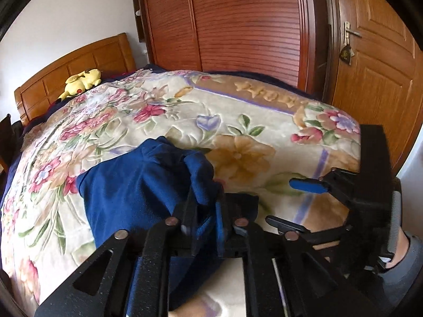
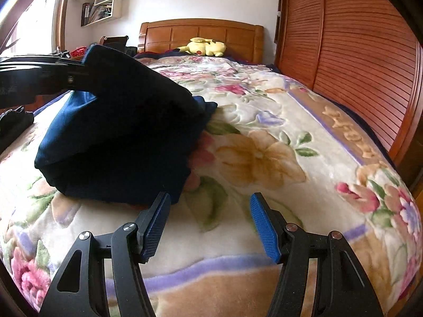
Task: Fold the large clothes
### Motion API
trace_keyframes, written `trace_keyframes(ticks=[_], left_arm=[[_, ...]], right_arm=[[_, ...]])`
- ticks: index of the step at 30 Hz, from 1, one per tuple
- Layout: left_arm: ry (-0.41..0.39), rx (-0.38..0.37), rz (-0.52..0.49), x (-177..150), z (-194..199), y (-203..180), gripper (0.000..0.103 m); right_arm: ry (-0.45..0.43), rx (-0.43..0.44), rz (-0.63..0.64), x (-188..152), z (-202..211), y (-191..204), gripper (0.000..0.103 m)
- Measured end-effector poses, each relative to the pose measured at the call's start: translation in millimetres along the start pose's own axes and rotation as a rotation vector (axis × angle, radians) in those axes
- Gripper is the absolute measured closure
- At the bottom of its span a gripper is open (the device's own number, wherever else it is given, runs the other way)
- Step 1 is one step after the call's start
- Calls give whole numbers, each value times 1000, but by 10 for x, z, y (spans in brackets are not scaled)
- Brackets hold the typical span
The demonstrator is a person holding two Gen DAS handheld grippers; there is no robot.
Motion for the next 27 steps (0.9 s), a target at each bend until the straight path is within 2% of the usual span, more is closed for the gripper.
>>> trace_keyframes(ticks=[2,4,7,12,15,22,27], left_arm=[[-46,-4,18,-34,183,73,61],[-79,2,51,-58,305,191,51],[-110,22,109,-150,447,407,25],[-122,89,194,-443,522,845,23],[-124,156,230,-658,475,1075,23],[-115,167,325,-1008,390,1430,23],[-103,201,336,-1118,327,1547,23]], right_arm=[[-8,0,8,1,11,26,38],[-16,-3,16,9,8,43,38],[-30,-6,13,26,1,45,38],[-71,-10,-21,73,73,4,38],[-111,-28,-39,96,171,-17,38],[-202,-29,-81,135,387,-3,38],[-230,-28,-82,210,408,53,38]])
Point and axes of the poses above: each gripper's, at about its wrist camera, not at the fingertips, and z roughly against the way its jaws point, y to its left, x to its top, the point moved 1 cm from there along -z, roughly the way its jaws point, and after that the axes turned 8 degrees about z, right-handed, at the moved point
